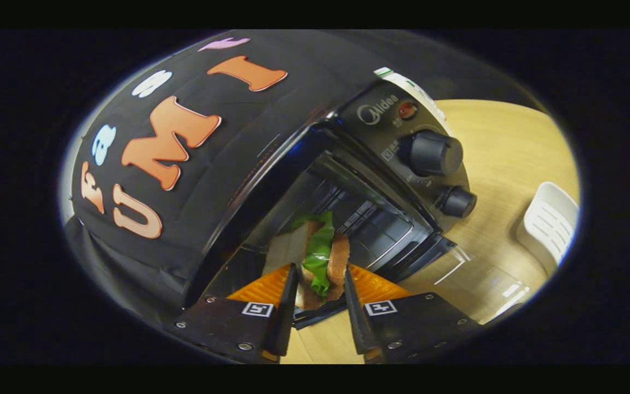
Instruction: Open the toaster oven, put the food inside, and close the toaster oven door.
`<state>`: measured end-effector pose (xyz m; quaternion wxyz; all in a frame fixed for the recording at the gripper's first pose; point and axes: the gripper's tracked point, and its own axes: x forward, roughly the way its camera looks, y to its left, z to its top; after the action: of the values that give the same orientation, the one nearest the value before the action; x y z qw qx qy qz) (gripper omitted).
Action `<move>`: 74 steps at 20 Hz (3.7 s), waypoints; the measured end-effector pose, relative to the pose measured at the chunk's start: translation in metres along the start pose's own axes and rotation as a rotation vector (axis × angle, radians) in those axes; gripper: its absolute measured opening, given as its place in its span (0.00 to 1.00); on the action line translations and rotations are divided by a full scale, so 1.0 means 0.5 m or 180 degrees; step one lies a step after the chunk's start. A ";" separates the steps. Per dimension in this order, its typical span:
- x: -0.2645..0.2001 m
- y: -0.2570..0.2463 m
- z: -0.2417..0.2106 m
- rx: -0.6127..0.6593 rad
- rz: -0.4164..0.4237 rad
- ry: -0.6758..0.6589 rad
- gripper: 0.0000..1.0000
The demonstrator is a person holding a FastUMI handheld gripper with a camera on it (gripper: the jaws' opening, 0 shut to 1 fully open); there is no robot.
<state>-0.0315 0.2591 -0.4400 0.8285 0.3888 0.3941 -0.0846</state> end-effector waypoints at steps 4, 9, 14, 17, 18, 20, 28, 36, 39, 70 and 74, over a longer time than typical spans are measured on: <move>-0.016 -0.018 0.016 -0.0457 -0.0202 -0.0058 0.63; -0.039 -0.017 0.025 -0.0641 -0.0156 0.0004 0.75; -0.141 -0.027 -0.011 -0.1134 -0.0076 0.0317 0.89; -0.200 -0.040 -0.035 -0.1427 -0.0055 0.0471 0.91; -0.213 -0.055 -0.044 -0.1505 -0.0067 0.0555 0.92; -0.239 -0.080 -0.074 -0.1686 -0.0107 0.0762 0.93; -0.309 -0.194 -0.190 -0.2127 -0.0338 0.1508 0.98; -0.297 -0.237 -0.268 -0.2529 -0.0262 0.1931 0.98; -0.278 -0.230 -0.268 -0.2503 -0.0239 0.1943 0.98; -0.252 0.151 0.083 -0.2456 0.0631 0.0412 0.95; -0.332 0.242 0.211 -0.2704 0.0845 -0.0186 0.95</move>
<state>-0.0274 0.2393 -0.2101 0.9292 0.0587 0.3170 0.1809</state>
